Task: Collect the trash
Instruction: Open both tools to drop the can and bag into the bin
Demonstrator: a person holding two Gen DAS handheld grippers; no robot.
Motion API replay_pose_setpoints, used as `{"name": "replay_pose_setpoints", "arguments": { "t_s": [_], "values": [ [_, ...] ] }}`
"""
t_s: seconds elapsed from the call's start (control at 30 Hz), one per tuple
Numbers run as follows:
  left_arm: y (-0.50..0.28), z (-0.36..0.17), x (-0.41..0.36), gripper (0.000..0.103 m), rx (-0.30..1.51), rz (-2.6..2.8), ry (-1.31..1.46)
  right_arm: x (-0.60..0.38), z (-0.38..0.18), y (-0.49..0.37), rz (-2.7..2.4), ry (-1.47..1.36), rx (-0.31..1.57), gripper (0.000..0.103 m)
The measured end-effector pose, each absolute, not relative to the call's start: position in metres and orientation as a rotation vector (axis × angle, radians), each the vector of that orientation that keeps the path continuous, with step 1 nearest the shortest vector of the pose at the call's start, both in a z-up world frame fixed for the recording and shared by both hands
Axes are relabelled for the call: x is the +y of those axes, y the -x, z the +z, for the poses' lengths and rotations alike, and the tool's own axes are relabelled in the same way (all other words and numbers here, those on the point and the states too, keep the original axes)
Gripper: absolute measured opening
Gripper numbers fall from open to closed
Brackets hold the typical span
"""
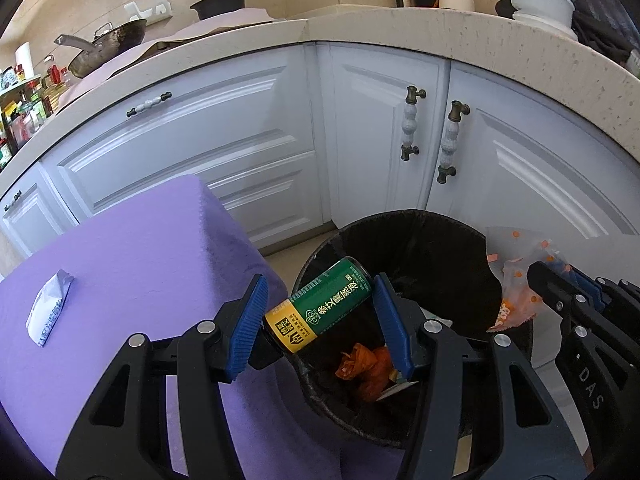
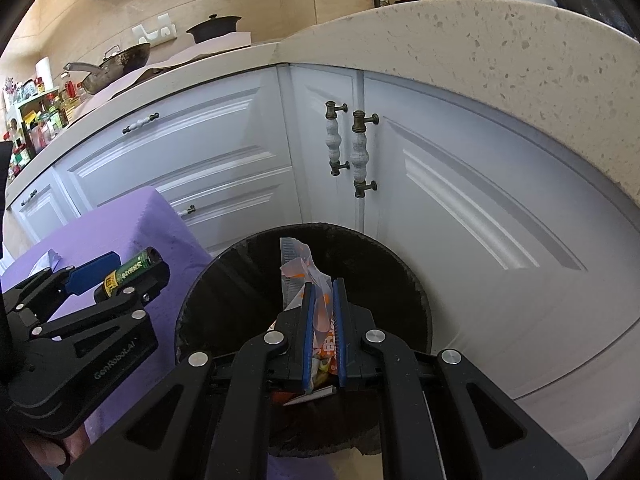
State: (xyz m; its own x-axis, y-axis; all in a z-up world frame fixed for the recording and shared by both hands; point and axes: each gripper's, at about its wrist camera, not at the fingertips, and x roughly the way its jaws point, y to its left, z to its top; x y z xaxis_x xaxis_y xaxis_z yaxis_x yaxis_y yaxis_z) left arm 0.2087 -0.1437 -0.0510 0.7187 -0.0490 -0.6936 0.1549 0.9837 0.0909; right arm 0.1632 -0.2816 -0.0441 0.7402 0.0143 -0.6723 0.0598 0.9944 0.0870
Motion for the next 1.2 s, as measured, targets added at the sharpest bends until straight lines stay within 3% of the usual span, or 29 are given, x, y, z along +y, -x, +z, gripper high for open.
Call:
{"name": "replay_pose_setpoints", "arguments": {
  "t_s": [0.13,0.2,0.5,0.77,1.2],
  "values": [
    [-0.212,-0.052,-0.148,0.053,0.760,-0.117,-0.152,-0.283,-0.045,-0.165,-0.026,-0.106,0.733,0.010],
    [-0.215,-0.053,-0.151,0.041,0.761,-0.120,-0.163,-0.285,-0.046,-0.167,-0.029,-0.110,0.731,0.010],
    [-0.227,-0.058,-0.158,0.041,0.771,-0.129,-0.161,-0.288,-0.054,-0.174,-0.033,-0.116,0.740,0.012],
    [-0.231,-0.061,-0.158,0.055,0.786,-0.132,-0.150,-0.289,-0.065,-0.181,-0.045,-0.113,0.758,0.037],
    [-0.224,-0.052,-0.139,0.061,0.767,-0.108,-0.129,-0.297,-0.062,-0.176,-0.073,-0.128,0.745,0.045]
  ]
}}
